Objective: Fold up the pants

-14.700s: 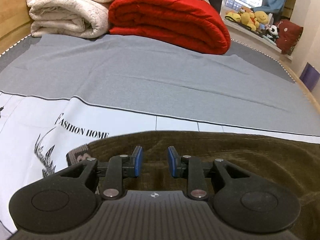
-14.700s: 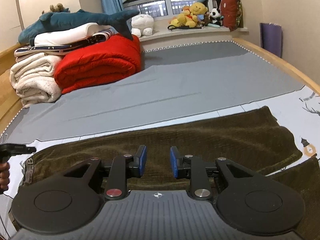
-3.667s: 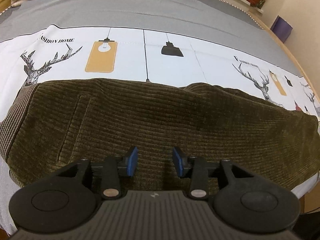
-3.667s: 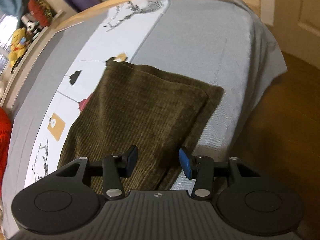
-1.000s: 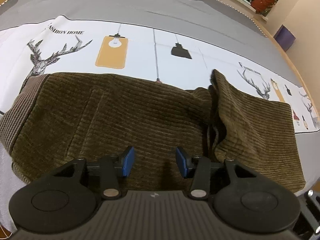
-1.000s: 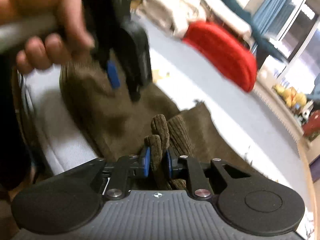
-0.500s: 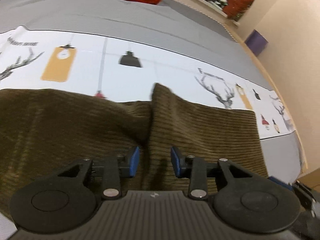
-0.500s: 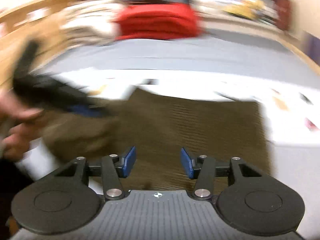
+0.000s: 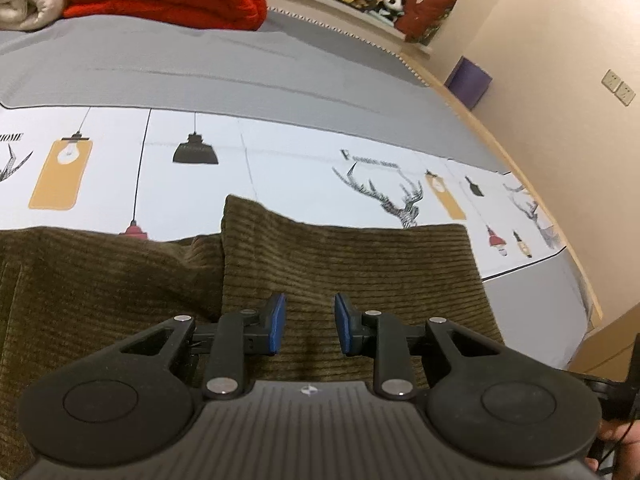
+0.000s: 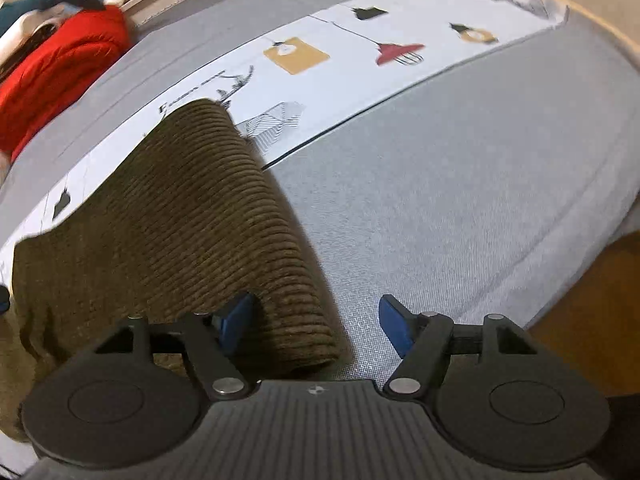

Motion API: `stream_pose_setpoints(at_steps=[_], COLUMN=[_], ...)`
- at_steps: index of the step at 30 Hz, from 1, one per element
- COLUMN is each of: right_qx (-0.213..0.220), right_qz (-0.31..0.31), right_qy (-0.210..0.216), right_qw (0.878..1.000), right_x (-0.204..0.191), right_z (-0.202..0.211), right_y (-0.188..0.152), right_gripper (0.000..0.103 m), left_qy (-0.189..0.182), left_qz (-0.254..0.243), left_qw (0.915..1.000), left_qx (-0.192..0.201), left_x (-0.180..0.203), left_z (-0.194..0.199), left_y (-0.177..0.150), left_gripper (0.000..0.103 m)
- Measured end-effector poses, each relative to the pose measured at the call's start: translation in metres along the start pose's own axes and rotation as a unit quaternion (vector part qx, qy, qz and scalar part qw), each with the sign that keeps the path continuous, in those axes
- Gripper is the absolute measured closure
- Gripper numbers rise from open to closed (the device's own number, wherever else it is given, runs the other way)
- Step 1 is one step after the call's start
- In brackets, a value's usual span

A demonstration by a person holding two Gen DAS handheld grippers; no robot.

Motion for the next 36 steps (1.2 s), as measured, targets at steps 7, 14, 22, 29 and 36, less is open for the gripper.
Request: stream_pose_setpoints(at_steps=[7, 14, 22, 29, 36], right_qx=[-0.045, -0.036, 0.030, 0.165, 0.249], right_qz=[-0.052, -0.003, 0.074, 0.234, 0.382], right_qy=[0.051, 0.042, 0.031, 0.041, 0.084], right_qw=[0.996, 0.998, 0.996, 0.957, 0.886], right_x=[-0.005, -0.020, -0.039, -0.097, -0.154], right_z=[-0.019, -0.017, 0.009, 0.061, 0.093], right_y=[0.003, -0.002, 0.006, 0.005, -0.024], right_gripper=[0.032, 0.045, 0.072, 0.076, 0.077], left_qy=[-0.027, -0.007, 0.113, 0.067, -0.115], left_qz=[-0.026, -0.075, -0.103, -0.073, -0.007], left_qw=[0.9987, 0.9943, 0.9790, 0.9916, 0.9933], left_qx=[-0.035, -0.075, -0.135, -0.082, 0.014], left_x=[0.011, 0.015, -0.021, -0.013, 0.035], left_z=[-0.006, -0.019, -0.041, -0.020, 0.018], left_y=[-0.013, -0.035, -0.058, -0.040, 0.003], left_gripper=[0.073, 0.073, 0.060, 0.058, 0.018])
Point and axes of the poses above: each gripper's, at about its wrist camera, not at the fingertips, and z roughly against the way its jaws point, x to its right, y to its top, the point moved 10 cm from there along -z, roughly the way its jaws point, and after that the axes turned 1 degree about y, right-handed, at the moved point
